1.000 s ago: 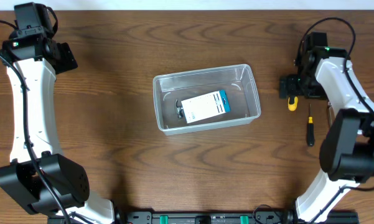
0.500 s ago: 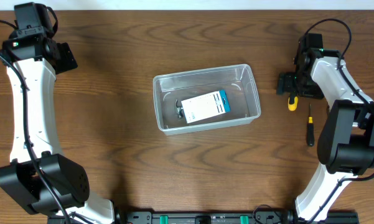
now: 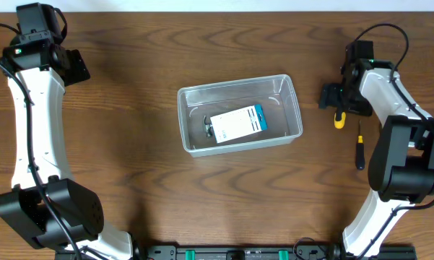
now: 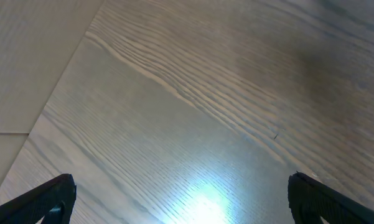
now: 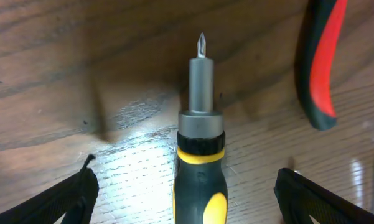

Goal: Pack container
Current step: 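Reach the right gripper down to the yellow-black screwdriver, then grasp the screwdriver with the right gripper and lift it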

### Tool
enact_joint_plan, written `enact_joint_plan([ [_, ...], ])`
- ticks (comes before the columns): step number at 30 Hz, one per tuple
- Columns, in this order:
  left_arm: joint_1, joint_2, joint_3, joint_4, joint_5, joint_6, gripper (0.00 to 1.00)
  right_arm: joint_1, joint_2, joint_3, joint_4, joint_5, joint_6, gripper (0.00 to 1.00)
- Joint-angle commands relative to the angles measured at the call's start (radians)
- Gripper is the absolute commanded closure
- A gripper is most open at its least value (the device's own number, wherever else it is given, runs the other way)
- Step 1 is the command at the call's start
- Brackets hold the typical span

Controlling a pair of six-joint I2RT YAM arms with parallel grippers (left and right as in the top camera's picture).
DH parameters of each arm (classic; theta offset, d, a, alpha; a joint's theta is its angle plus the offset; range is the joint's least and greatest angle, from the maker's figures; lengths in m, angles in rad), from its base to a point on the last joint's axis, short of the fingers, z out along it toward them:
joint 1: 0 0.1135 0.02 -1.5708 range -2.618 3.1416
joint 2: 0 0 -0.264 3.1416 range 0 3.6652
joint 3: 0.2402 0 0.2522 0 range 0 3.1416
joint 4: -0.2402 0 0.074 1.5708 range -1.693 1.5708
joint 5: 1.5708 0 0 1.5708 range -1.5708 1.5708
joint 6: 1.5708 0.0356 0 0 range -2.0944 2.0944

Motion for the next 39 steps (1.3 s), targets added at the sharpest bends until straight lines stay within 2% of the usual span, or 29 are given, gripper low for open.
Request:
enact_joint_plan([
  [1,0.002,-0.021,0.024,-0.002,-0.005,-0.013,0.02,0.005,0.011,-0.051,0.020,-0.004,0.029,0.06],
  [10,0.002,-0.021,0.024,-0.002,-0.005,-0.013,0.02,0.005,0.011,-0.126,0.072,-0.004,0.025,0.02],
  [16,0.002,-0.021,0.024,-0.002,-0.005,-0.013,0.02,0.005,0.011,-0.126,0.068,-0.004,0.005,0.13],
  [18,0.002,-0.021,0.024,-0.002,-0.005,-0.013,0.02,0.005,0.010,-0.126,0.067,-0.003,0.004,0.20],
  [20,0.002,-0.021,0.024,-0.002,-0.005,-0.013,0.02,0.005,0.010,-0.126,0.068,-0.003,-0.002,0.33],
  [22,0.002,-0.021,0.024,-0.002,-0.005,-0.013,0.02,0.005,0.010,-0.126,0.066,0.002,-0.002,0.53],
  [23,0.002,-0.021,0.024,-0.002,-0.005,-0.013,0.02,0.005,0.010,-0.126,0.065,0.004,-0.002,0.57],
  [24,0.002,-0.021,0.024,-0.002,-0.005,-0.013,0.02,0.005,0.010,-0.126,0.064,0.005,-0.002,0.58],
  [27,0.002,-0.021,0.024,-0.002,-0.005,-0.013,0.02,0.004,0.010,-0.126,0.064,0.022,-0.002,0.48],
  [29,0.002,-0.021,0.024,-0.002,-0.005,-0.013,0.02,0.004,0.010,-0.126,0.064,0.035,-0.002,0.48],
  [35,0.002,-0.021,0.024,-0.002,-0.005,-0.013,0.02,0.004,0.010,-0.126,0.063,0.057,-0.002,0.86],
  [39,0.002,-0.021,0.024,-0.002,-0.005,-0.013,0.02,0.004,0.010,-0.126,0.064,0.057,-0.002,0.92],
])
